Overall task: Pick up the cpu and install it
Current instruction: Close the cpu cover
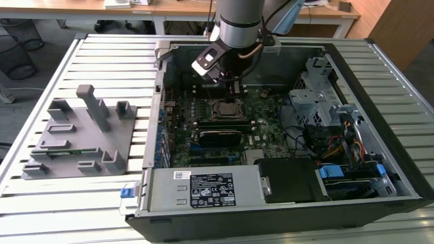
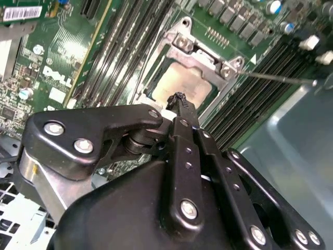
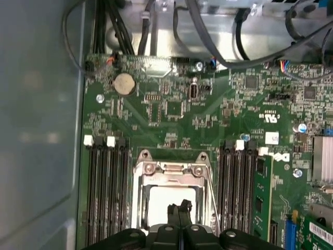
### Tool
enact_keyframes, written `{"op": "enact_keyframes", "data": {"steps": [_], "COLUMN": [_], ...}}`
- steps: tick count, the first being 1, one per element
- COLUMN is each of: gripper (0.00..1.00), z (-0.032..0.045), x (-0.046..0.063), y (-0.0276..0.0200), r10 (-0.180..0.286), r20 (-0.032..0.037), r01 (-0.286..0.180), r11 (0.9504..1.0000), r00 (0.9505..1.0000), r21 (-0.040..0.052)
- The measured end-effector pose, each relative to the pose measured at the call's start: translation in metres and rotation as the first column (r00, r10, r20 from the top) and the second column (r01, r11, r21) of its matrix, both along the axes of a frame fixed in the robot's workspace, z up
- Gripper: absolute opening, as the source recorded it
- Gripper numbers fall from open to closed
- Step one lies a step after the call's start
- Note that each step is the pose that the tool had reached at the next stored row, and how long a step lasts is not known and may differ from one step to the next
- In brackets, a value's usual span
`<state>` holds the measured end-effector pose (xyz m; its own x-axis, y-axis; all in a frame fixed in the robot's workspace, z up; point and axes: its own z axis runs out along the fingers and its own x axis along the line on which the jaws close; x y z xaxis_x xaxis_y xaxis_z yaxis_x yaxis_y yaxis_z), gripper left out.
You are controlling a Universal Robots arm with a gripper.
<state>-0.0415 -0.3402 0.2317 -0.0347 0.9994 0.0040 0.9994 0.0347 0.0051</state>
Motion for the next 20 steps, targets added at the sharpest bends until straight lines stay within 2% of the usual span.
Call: {"op": "enact_keyframes", "data": {"steps": [6, 20], "gripper": [0.11, 0.11], "z": [-0.0036, -0.0163], "x": [-0.009, -0.02], "y": [-0.0027, -0.0029], "r10": [0.013, 0.025], "r20": [0.0001, -0.0008], "r01": [-0.013, -0.025], "r11": [0.9999, 0.9997], "r00": [0.9999, 0.9997], "r21": [0.0012, 0.0011]}}
